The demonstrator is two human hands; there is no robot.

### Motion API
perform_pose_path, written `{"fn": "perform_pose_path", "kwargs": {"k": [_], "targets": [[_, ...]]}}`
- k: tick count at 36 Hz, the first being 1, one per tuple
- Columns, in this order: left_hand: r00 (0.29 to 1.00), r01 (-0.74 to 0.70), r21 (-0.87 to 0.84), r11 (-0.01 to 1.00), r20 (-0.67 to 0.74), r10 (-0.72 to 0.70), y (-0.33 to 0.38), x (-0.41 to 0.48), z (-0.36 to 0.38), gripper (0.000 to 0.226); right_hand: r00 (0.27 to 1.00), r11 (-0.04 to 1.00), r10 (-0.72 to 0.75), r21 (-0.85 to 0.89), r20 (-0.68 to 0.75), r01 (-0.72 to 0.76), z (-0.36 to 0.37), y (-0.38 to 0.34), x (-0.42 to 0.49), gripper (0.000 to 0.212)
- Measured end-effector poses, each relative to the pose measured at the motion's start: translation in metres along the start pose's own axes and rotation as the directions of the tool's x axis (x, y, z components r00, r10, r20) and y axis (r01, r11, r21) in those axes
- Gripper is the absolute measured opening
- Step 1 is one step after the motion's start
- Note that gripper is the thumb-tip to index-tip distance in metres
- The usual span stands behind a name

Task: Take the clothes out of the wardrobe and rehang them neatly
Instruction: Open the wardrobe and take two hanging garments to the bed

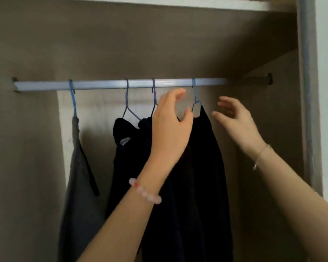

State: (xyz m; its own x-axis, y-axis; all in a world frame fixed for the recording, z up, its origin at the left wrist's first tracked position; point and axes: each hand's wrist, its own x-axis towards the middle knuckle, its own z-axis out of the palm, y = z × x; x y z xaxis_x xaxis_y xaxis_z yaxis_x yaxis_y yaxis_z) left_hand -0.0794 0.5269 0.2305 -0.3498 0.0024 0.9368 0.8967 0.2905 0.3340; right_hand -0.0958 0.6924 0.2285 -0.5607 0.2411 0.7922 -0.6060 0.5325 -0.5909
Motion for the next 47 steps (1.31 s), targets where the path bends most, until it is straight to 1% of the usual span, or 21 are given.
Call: {"fn": "perform_pose_path", "kwargs": {"k": [2, 3, 6, 8, 11, 13, 14, 17, 19, 23, 26, 28, 31, 33, 36, 39, 44, 47], "targets": [[0.99, 0.131, 0.04, 0.991, 0.055, -0.133, -0.007, 0.033, -0.001, 0.046, 0.996, 0.998, 0.056, 0.003, 0.069, -0.057, 0.01, -0.003, 0.031, 0.058], [0.973, 0.207, 0.062, 0.976, 0.094, -0.212, -0.012, 0.048, -0.001, 0.052, 0.99, 0.996, 0.087, -0.009, 0.109, -0.087, 0.015, -0.004, 0.043, 0.061], [0.892, 0.4, 0.124, 0.908, 0.176, -0.416, -0.024, 0.08, 0.004, 0.064, 0.956, 0.983, 0.183, -0.038, 0.229, -0.179, 0.028, -0.002, 0.071, 0.069], [0.84, 0.479, 0.173, 0.86, 0.194, -0.507, -0.031, 0.093, 0.008, 0.067, 0.934, 0.973, 0.233, -0.063, 0.269, -0.224, 0.035, 0.002, 0.084, 0.07], [0.762, 0.567, 0.237, 0.789, 0.214, -0.612, -0.045, 0.101, 0.016, 0.067, 0.909, 0.947, 0.32, -0.053, 0.267, -0.317, 0.043, 0.014, 0.102, 0.072], [0.724, 0.602, 0.26, 0.755, 0.22, -0.654, -0.054, 0.103, 0.021, 0.065, 0.879, 0.921, 0.383, -0.047, 0.283, -0.386, 0.048, 0.024, 0.111, 0.063], [0.711, 0.618, 0.256, 0.744, 0.222, -0.667, -0.059, 0.103, 0.023, 0.061, 0.864, 0.91, 0.408, -0.051, 0.295, -0.412, 0.05, 0.03, 0.114, 0.056], [0.666, 0.683, 0.174, 0.709, 0.25, -0.703, -0.065, 0.102, 0.027, 0.049, 0.838, 0.881, 0.452, -0.006, 0.305, -0.473, 0.055, 0.04, 0.12, 0.034], [0.639, 0.715, 0.153, 0.682, 0.252, -0.727, -0.068, 0.101, 0.03, 0.049, 0.838, 0.871, 0.457, 0.041, 0.297, -0.489, 0.058, 0.045, 0.123, 0.023], [0.615, 0.767, 0.046, 0.64, 0.234, -0.753, -0.078, 0.105, 0.033, 0.054, 0.859, 0.847, 0.42, 0.214, 0.294, -0.487, 0.065, 0.047, 0.127, 0.03], [0.583, 0.805, -0.024, 0.593, 0.222, -0.782, -0.084, 0.111, 0.034, 0.053, 0.875, 0.82, 0.396, 0.322, 0.278, -0.473, 0.069, 0.047, 0.127, 0.031], [0.559, 0.824, -0.041, 0.564, 0.209, -0.802, -0.089, 0.115, 0.036, 0.05, 0.881, 0.825, 0.376, 0.329, 0.288, -0.459, 0.07, 0.048, 0.127, 0.033], [0.548, 0.835, -0.071, 0.545, 0.187, -0.815, -0.102, 0.12, 0.039, 0.05, 0.875, 0.832, 0.361, 0.311, 0.324, -0.459, 0.067, 0.049, 0.129, 0.033], [0.562, 0.827, -0.14, 0.544, 0.189, -0.806, -0.108, 0.121, 0.04, 0.045, 0.876, 0.836, 0.35, 0.312, 0.33, -0.452, 0.062, 0.047, 0.132, 0.034], [0.596, 0.801, -0.238, 0.55, 0.226, -0.77, -0.113, 0.121, 0.042, 0.037, 0.894, 0.835, 0.325, 0.35, 0.309, -0.425, 0.054, 0.041, 0.138, 0.034], [0.62, 0.774, -0.347, 0.53, 0.244, -0.746, -0.116, 0.126, 0.044, 0.033, 0.912, 0.856, 0.297, 0.346, 0.282, -0.385, 0.047, 0.03, 0.145, 0.033], [0.645, 0.749, -0.428, 0.505, 0.296, -0.705, -0.11, 0.131, 0.048, 0.031, 0.936, 0.877, 0.229, 0.361, 0.266, -0.317, 0.035, 0.014, 0.14, 0.032], [0.648, 0.747, -0.454, 0.486, 0.335, -0.684, -0.105, 0.131, 0.049, 0.034, 0.938, 0.878, 0.231, 0.359, 0.258, -0.315, 0.031, 0.012, 0.128, 0.031]]}}
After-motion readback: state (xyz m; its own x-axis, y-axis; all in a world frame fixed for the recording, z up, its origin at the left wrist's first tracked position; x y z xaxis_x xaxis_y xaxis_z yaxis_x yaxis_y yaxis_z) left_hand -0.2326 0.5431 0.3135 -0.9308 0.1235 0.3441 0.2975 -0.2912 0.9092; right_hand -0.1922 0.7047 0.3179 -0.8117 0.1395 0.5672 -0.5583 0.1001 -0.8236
